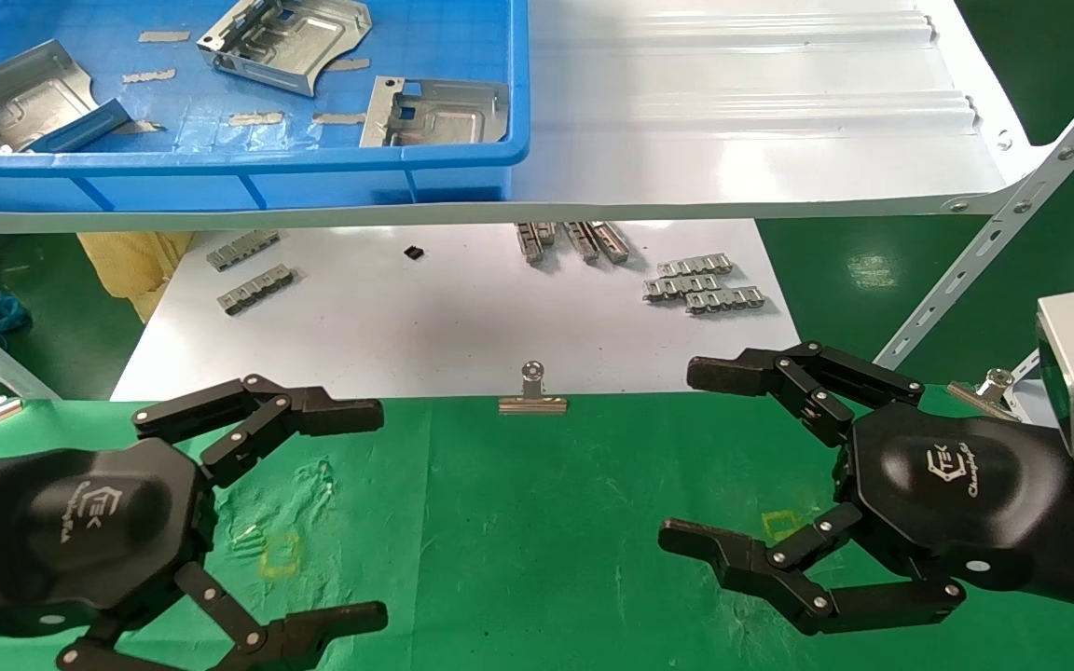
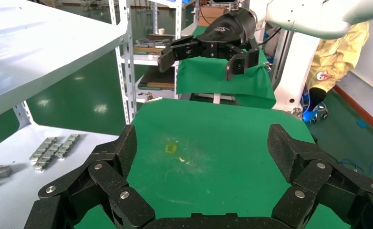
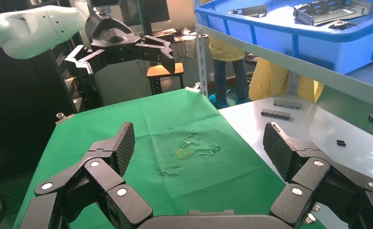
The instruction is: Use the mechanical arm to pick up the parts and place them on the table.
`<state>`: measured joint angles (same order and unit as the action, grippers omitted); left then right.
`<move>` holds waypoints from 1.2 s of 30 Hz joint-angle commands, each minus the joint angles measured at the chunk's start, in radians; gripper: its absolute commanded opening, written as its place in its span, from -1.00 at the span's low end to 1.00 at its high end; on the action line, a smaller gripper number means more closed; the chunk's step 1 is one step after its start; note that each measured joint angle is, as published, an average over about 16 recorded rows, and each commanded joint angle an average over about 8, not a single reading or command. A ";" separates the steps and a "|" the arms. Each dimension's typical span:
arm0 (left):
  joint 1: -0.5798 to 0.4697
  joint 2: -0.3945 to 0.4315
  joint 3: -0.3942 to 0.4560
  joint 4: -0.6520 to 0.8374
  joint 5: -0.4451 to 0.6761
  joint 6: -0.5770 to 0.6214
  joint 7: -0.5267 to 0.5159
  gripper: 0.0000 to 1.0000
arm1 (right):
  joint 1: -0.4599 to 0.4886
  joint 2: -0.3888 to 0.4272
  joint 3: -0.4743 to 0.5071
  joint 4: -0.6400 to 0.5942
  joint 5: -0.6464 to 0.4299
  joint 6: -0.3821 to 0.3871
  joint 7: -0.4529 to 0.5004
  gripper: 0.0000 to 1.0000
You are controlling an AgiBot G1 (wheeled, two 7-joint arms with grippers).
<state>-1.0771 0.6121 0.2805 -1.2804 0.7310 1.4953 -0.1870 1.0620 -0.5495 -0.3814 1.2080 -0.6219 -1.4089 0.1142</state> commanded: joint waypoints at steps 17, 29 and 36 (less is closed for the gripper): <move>0.000 0.000 0.000 0.000 0.000 0.000 0.000 1.00 | 0.000 0.000 0.000 0.000 0.000 0.000 0.000 -1.00; -0.049 -0.002 -0.003 -0.002 0.019 -0.009 -0.003 1.00 | 0.000 0.000 0.000 0.000 0.000 0.000 0.000 -1.00; -0.347 0.066 0.045 0.103 0.178 -0.097 -0.102 1.00 | 0.000 0.000 0.000 0.000 0.000 0.000 0.000 -1.00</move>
<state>-1.4346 0.7020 0.3398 -1.1242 0.9345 1.3954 -0.2666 1.0620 -0.5495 -0.3814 1.2080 -0.6218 -1.4089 0.1142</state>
